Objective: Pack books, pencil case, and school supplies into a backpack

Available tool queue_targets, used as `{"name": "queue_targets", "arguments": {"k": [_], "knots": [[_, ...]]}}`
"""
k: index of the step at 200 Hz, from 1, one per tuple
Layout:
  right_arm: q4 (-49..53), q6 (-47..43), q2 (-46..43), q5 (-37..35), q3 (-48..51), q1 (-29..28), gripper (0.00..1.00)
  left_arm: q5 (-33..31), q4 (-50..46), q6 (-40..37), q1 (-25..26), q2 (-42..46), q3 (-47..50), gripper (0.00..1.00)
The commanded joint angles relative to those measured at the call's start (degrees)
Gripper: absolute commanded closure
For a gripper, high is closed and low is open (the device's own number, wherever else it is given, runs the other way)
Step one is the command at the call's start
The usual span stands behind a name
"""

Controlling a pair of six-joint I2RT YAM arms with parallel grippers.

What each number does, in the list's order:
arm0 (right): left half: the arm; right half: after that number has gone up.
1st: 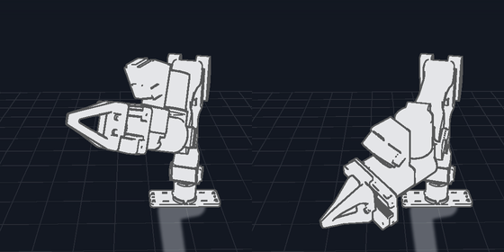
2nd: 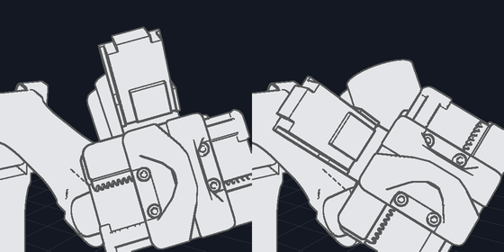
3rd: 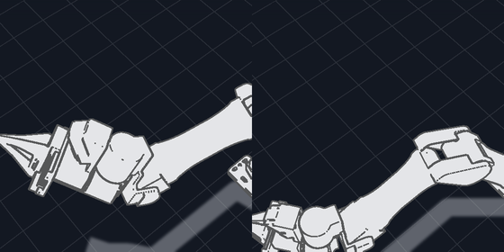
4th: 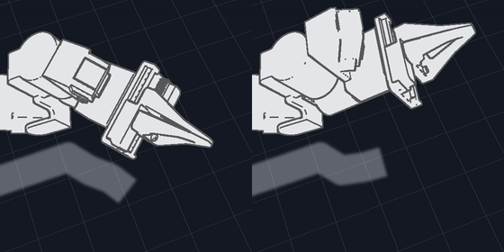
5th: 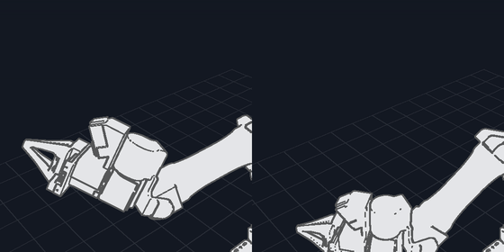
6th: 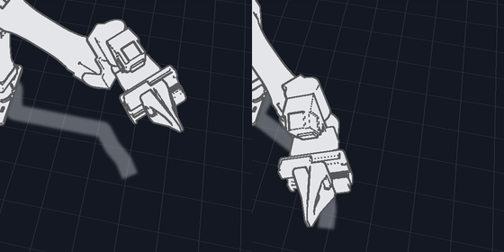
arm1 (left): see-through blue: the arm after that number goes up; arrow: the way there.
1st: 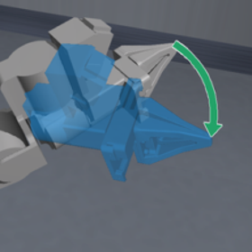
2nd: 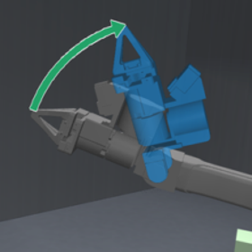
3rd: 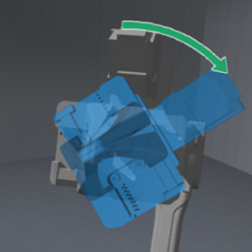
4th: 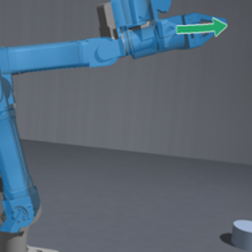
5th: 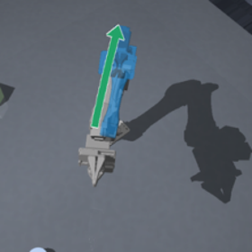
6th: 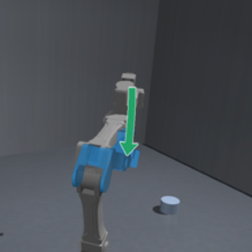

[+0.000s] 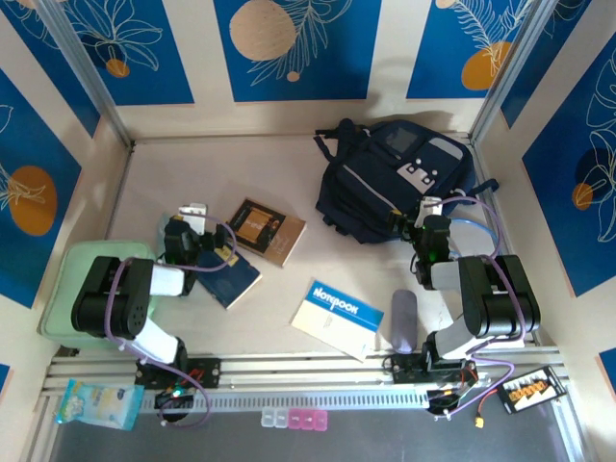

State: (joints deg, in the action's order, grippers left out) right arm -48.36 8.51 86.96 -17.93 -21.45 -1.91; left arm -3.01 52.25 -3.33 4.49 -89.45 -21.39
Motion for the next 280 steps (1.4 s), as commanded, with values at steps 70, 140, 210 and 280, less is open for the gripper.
{"name": "queue_targets", "arguments": {"k": [70, 140, 210, 280], "knots": [[-0.6, -0.41, 0.23, 1.28, -0.92, 0.04, 0.01, 0.89, 0.91, 0.5, -0.76, -0.05, -0.41, 0.0], [15.22, -5.38, -10.69, -7.3, -6.49, -6.48, 0.01, -9.01, 5.49, 3.75, -0.67, 13.15, 8.07, 0.0], [48.61, 26.57, -12.52, 4.44, -26.43, -6.28, 0.01, -1.69, -46.08, 28.74, -0.12, 28.51, -15.3, 0.0], [64.11, 36.18, -2.9, 22.21, -41.24, -1.36, 0.01, 13.31, -44.8, 46.06, 14.91, 13.08, -29.66, 0.0]]}}
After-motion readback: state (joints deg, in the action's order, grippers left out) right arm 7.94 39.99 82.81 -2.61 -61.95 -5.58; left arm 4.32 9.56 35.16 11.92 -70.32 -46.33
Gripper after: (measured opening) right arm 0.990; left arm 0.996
